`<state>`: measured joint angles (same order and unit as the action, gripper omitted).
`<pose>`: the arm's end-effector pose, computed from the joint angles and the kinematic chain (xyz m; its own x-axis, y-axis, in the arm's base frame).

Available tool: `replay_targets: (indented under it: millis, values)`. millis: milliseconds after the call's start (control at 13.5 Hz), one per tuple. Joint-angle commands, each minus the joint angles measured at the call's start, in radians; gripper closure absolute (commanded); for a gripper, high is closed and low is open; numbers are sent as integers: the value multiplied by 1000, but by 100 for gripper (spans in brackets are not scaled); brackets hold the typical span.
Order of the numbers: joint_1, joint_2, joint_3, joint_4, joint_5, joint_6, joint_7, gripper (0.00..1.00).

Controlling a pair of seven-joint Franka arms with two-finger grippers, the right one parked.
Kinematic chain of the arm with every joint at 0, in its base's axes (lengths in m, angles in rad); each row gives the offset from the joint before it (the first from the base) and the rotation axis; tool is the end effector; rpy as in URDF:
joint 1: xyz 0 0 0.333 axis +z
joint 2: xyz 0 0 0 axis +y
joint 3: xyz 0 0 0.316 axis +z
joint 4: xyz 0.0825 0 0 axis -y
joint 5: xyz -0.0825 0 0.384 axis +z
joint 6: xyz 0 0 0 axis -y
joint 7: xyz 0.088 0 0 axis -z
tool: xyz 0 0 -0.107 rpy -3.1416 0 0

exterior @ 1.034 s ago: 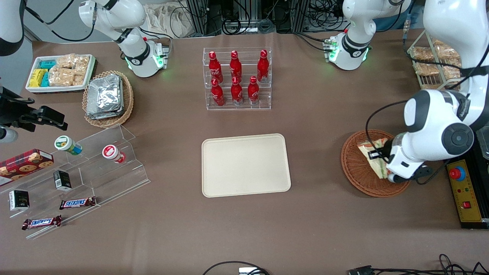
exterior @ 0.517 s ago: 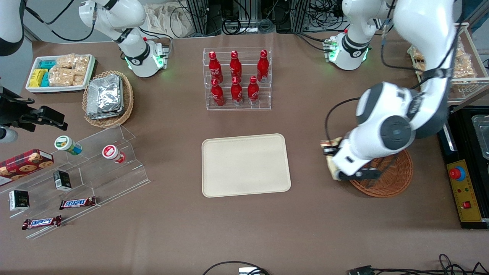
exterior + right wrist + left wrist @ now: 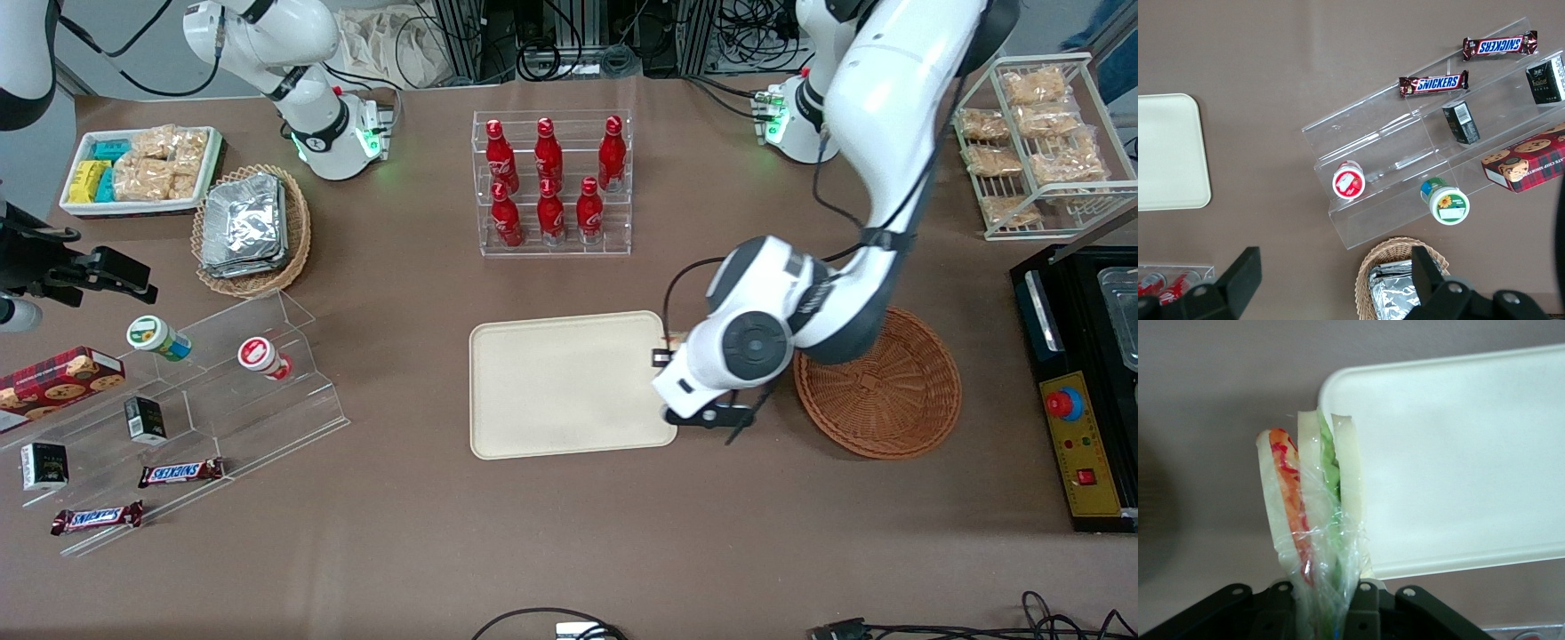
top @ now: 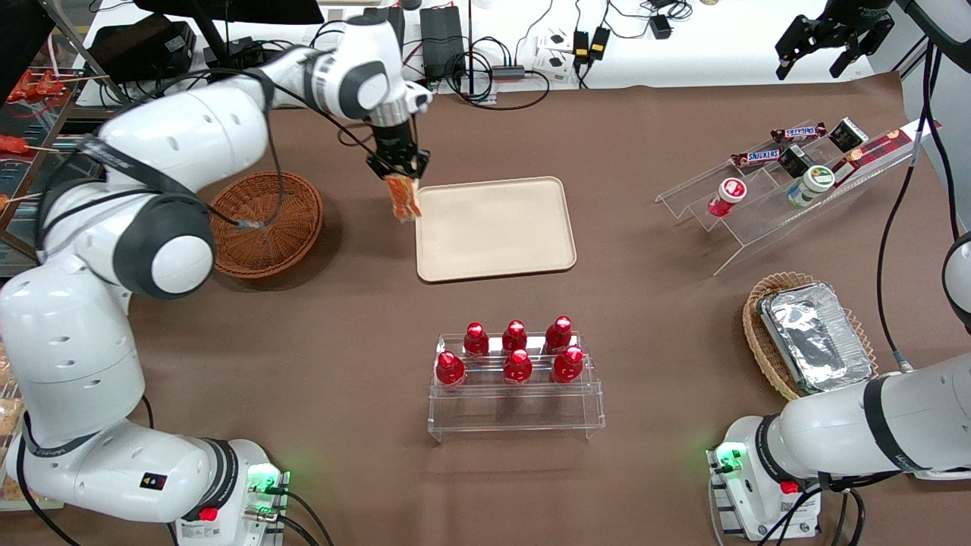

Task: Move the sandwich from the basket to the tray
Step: 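Lift the sandwich and carry it with the left gripper to the tray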

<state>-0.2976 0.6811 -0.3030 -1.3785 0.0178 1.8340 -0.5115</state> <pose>0.6034 -0.3615 0.3112 0.9650 -0.0553 -0.2562 -0.0429 -0.9976 0.0537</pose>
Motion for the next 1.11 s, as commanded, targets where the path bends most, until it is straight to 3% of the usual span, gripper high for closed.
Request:
replay_targets:
  millis: [0,369,517,738,1034]
  values:
    - [-49,84,12,50,7,27,-39,91]
    - [-74,143,13,47,14,94,-38,88]
    - [-75,156,13,44,57,100,-39,80]
    - [-74,175,13,44,77,105,-41,39]
    - [-74,176,13,44,76,120,-39,35]
